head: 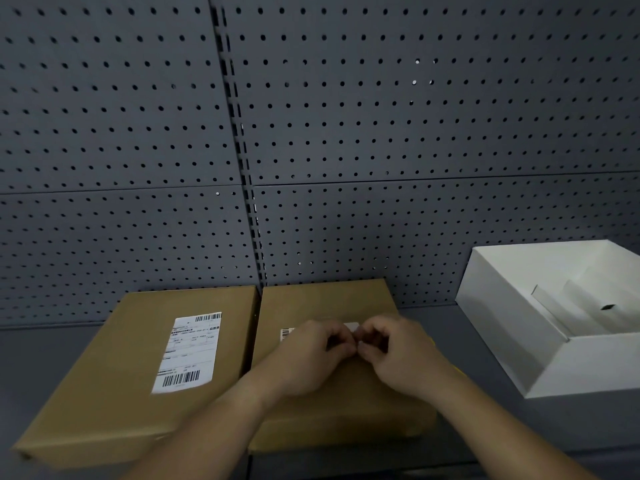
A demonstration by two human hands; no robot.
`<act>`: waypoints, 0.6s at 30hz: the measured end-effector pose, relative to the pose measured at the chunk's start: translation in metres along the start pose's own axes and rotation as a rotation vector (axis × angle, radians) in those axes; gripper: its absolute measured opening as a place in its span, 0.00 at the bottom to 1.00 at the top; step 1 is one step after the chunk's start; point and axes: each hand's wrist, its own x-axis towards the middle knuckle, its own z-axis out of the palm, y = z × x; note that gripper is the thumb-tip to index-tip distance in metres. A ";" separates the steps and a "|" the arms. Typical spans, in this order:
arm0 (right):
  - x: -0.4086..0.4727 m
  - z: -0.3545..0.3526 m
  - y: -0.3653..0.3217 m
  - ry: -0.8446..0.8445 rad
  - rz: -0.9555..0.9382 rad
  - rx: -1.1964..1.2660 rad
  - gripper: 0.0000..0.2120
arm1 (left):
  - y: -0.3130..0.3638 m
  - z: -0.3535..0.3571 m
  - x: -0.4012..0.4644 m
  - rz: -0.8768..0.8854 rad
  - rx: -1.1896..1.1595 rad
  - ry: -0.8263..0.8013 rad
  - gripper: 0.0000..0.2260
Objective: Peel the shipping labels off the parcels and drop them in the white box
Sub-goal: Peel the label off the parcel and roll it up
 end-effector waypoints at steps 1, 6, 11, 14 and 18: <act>0.000 0.000 0.000 0.005 -0.001 -0.007 0.03 | 0.000 0.000 0.000 0.002 -0.004 0.002 0.07; -0.001 0.002 0.000 0.032 -0.006 -0.007 0.06 | -0.003 -0.005 -0.006 0.021 0.027 0.007 0.01; -0.001 0.002 0.000 0.044 0.032 0.022 0.07 | -0.018 -0.010 -0.020 0.002 0.116 0.077 0.03; -0.001 0.002 0.001 0.031 0.037 0.022 0.07 | -0.025 -0.011 -0.025 0.024 0.131 0.140 0.02; 0.001 -0.001 -0.002 -0.011 0.010 0.045 0.09 | -0.026 -0.009 -0.025 0.047 0.144 0.173 0.03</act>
